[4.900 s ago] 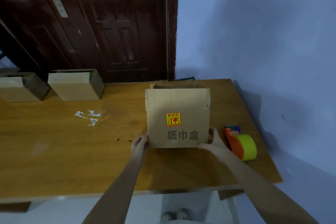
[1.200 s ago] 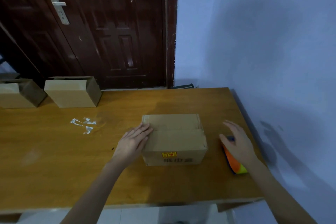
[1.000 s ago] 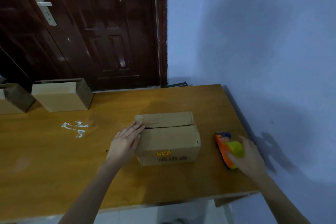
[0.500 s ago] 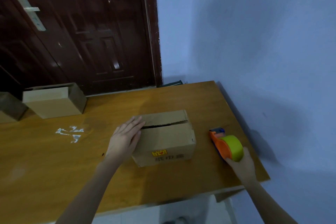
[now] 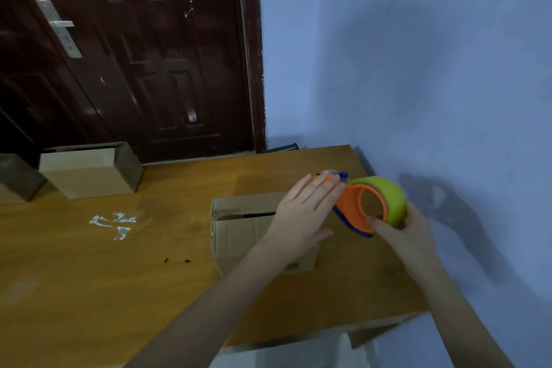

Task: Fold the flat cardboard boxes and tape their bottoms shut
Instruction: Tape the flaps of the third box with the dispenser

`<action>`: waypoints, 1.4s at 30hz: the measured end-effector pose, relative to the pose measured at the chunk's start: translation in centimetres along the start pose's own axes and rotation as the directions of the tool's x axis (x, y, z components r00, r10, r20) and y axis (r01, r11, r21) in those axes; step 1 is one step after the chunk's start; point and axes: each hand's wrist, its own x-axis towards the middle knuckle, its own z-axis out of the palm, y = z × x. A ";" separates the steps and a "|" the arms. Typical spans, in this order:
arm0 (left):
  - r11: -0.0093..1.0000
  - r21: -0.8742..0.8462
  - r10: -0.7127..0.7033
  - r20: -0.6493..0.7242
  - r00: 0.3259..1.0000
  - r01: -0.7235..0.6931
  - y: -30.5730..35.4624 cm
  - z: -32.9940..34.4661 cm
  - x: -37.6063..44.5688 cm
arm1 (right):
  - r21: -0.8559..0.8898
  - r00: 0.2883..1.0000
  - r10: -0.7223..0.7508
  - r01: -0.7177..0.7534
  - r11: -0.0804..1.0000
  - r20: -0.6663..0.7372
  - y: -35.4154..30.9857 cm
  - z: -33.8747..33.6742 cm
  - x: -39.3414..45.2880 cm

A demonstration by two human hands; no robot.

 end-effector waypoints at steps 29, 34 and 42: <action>-0.073 -0.777 -0.348 0.607 0.714 0.625 -8.9 -11.5 2.7 | 0.085 0.636 -0.519 0.583 0.808 0.571 -9.6 9.4 0.5; 0.033 -0.725 -0.421 0.614 0.667 0.688 -9.7 -11.9 2.3 | 0.043 0.669 -0.576 0.635 0.772 0.470 -9.3 11.0 0.5; -0.207 -0.660 -0.628 0.656 0.419 0.722 -11.0 -10.1 -4.4 | 0.172 0.826 -0.519 0.491 0.854 0.221 -8.7 12.4 0.8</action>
